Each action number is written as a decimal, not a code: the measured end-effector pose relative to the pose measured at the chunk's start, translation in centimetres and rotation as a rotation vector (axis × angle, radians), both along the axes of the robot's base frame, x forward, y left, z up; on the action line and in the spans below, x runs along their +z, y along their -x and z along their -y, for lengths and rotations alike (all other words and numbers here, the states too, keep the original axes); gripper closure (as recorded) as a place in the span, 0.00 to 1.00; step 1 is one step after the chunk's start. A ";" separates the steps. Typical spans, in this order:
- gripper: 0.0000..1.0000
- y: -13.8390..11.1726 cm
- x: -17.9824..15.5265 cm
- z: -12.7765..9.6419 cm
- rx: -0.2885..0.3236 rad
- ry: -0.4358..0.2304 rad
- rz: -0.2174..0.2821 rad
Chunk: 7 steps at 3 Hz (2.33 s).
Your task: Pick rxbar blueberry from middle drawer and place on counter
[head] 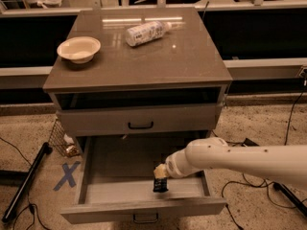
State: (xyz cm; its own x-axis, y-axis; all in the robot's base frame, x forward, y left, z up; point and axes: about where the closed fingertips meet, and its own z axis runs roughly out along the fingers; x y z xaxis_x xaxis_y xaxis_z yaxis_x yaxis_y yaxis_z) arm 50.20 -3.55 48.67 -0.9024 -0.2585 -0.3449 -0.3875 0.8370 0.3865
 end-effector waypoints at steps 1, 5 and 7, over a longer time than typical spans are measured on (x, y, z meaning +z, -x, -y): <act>1.00 -0.5 5.7 3.0 -0.015 -0.059 0.116; 1.00 -0.8 13.7 12.5 -0.095 -0.107 0.300; 1.00 -3.2 28.6 14.4 -0.051 -0.095 0.545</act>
Offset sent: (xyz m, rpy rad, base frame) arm 0.0027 -0.2117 0.1477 0.1376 -0.2821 -0.2498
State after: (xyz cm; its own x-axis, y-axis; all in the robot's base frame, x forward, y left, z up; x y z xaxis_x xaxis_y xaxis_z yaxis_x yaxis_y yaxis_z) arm 53.40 -17.96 77.31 -0.5975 -0.1645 -0.7848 -0.5125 0.8311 0.2159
